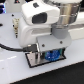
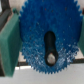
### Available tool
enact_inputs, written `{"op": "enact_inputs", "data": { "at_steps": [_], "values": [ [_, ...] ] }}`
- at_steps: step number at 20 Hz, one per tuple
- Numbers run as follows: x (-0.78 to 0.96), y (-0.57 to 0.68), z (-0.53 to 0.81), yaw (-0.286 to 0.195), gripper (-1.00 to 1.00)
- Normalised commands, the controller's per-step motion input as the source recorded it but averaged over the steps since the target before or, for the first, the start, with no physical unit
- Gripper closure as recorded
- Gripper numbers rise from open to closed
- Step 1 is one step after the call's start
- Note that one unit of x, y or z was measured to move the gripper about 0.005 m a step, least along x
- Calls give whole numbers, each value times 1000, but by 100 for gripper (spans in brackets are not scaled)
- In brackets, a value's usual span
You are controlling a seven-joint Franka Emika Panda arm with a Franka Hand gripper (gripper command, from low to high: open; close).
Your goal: Insert the blue gear onto the right peg, followed by the red gear
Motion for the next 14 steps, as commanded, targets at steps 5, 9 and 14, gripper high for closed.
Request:
{"op": "enact_inputs", "data": {
  "at_steps": [5, 9, 14],
  "values": [
    [14, 144, 237, 0, -100],
    [-49, 159, 466, 0, -100],
    [-284, 196, 418, 0, -100]
  ]
}}
